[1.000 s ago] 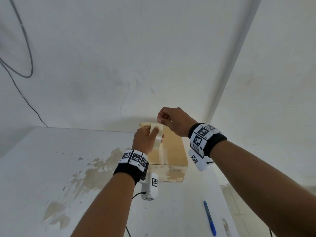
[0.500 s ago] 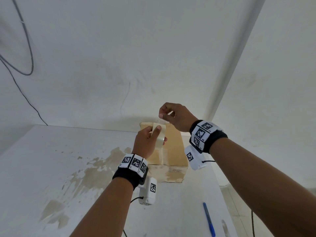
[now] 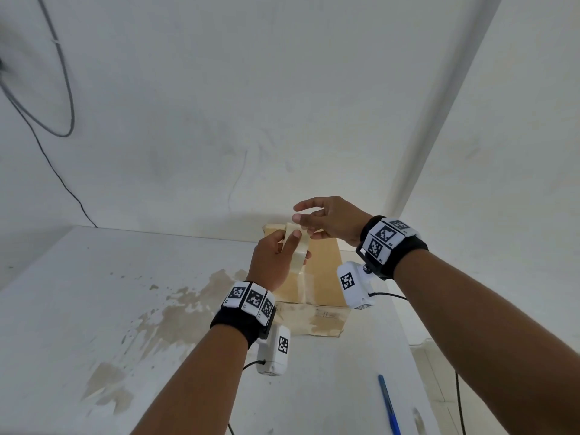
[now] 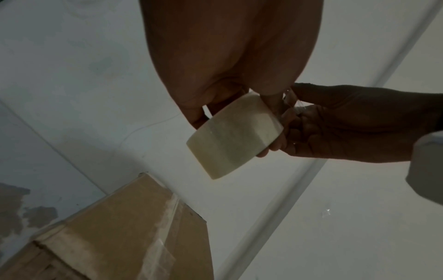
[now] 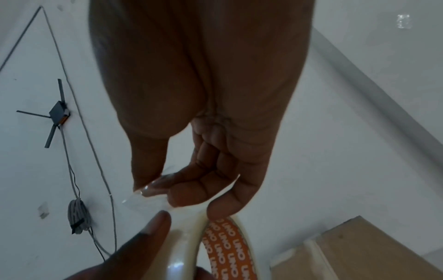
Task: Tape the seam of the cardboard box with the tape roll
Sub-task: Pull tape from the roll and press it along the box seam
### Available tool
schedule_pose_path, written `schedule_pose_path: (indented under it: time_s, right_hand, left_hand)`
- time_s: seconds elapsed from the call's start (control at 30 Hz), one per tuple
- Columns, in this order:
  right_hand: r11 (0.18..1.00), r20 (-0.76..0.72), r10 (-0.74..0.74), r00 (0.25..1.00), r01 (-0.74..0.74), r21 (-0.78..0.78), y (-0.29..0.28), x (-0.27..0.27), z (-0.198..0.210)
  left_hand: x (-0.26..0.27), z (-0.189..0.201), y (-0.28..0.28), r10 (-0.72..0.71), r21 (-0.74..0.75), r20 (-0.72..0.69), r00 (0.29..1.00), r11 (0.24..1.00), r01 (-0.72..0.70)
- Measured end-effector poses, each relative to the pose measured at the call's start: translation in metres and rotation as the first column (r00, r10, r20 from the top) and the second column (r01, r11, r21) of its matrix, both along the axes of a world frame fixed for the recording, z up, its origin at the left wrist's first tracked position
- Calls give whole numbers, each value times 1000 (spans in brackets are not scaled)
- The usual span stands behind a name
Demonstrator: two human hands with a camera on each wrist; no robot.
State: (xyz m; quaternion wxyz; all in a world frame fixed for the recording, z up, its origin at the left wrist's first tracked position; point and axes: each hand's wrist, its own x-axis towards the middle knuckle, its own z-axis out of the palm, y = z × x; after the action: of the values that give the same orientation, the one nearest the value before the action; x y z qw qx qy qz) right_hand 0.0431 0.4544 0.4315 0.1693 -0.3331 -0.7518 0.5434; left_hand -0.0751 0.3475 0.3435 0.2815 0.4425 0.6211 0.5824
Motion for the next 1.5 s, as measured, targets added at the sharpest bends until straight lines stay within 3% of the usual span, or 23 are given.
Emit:
schedule_pose_path:
  time_s: [0.37, 0.57, 0.73, 1.03, 1.17, 1.3, 1.4, 1.5]
  right_hand:
    - [991, 107, -107, 988, 98, 86, -1, -10, -7]
    - [951, 172, -202, 964, 152, 269, -6, -14, -7]
    - [909, 141, -285, 948, 220, 354, -15, -17, -8]
    - [834, 110, -371, 922, 279, 475, -18, -20, -16]
    - [865, 112, -321, 941, 243, 440, -13, -16, -18]
    - [817, -53, -163, 985, 165, 553, -14, -18, -23]
    - [759, -24, -31, 999, 39, 650, -14, -19, -17]
    - [793, -12, 26, 1000, -13, 609, -8, -16, -9]
  left_hand:
    - [6, 10, 3, 60, 17, -95, 994, 998, -58]
    - [1, 4, 10, 102, 5, -118, 988, 995, -102]
    - [2, 0, 12, 159, -24, -201, 967, 986, -167]
    - [-1, -9, 12, 213, -42, -178, 961, 974, -223]
    - [-3, -4, 9, 210, -8, -143, 967, 977, -213]
    - [-10, -1, 10, 228, 3, -111, 967, 973, -229]
    - [-11, 6, 6, 172, 4, -88, 981, 985, -172]
    - [-12, 9, 2, 133, 10, -29, 991, 991, -133]
